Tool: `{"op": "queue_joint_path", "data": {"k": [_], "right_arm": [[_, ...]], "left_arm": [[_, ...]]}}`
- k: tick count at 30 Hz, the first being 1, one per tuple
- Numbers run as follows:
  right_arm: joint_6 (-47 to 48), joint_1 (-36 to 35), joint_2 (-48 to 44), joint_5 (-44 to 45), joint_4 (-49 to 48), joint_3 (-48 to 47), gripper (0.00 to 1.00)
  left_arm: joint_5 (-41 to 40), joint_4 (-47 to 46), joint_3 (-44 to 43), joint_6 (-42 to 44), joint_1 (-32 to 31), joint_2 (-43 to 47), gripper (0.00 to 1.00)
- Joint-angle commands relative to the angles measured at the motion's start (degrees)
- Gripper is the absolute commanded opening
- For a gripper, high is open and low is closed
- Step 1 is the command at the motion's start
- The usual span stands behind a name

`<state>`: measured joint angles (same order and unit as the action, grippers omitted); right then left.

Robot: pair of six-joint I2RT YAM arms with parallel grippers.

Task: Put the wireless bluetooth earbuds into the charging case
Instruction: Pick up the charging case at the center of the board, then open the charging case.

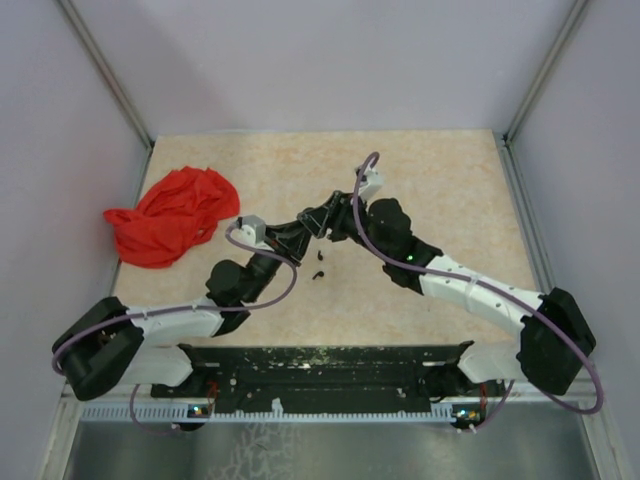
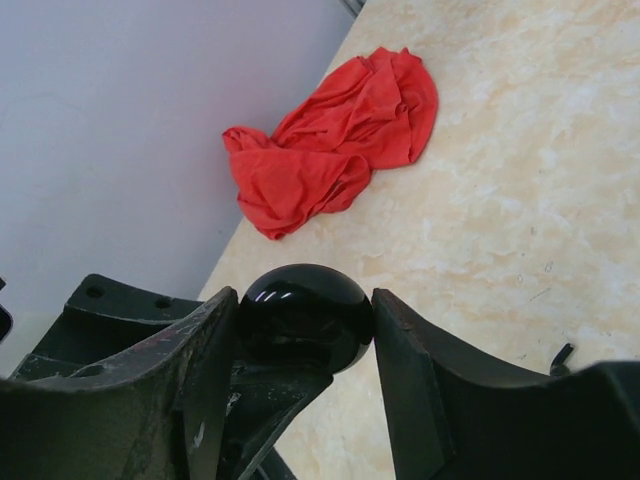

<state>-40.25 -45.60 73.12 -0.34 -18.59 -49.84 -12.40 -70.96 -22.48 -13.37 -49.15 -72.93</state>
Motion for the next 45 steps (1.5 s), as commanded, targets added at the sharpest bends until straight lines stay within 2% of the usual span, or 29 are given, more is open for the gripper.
{"op": "queue_joint_path", "data": {"k": [1,4,6,13,19,23,28,35,45], "right_arm": [[5.36,-0.19,-3.49,-1.98,-0.24,-0.81,0.57],[9.88,0.71,-4.47,-4.39,3.20,-3.00,0.64],[11.39,2.50,-5.28,-8.09,4.36,-3.43,0.65],[18.97,9.38,-9.17,-22.20,5.22,-2.22,0.68],[26.28,11.24,-9.63,-32.99,8.82,-4.07,0.68],[32.17,11.24,-9.72,-37.91,11.29,-4.53,0.68],[35.34,11.24,-9.43,-40.21,9.37,-2.61,0.66],[33.24,10.08,-7.98,-42.44,2.25,-0.73,0.64],[37.25,4.64,-4.70,-36.93,2.39,-1.05,0.61]], "left_arm": [[3.17,-1.50,1.81,4.20,0.27,4.08,0.00],[6.87,3.76,2.70,4.81,1.46,7.52,0.00],[11.01,7.77,3.32,5.42,3.25,10.06,0.00],[31.23,20.58,2.95,1.60,15.08,18.76,0.00],[44.71,29.68,-1.26,2.97,17.61,20.45,0.00],[56.79,29.66,-3.30,0.39,21.47,19.82,0.00],[70.82,23.52,-5.47,-6.43,27.69,14.83,0.00],[76.47,8.86,-4.11,-16.54,29.77,9.89,0.00],[76.13,11.85,-4.13,-15.26,29.90,10.84,0.00]]}}
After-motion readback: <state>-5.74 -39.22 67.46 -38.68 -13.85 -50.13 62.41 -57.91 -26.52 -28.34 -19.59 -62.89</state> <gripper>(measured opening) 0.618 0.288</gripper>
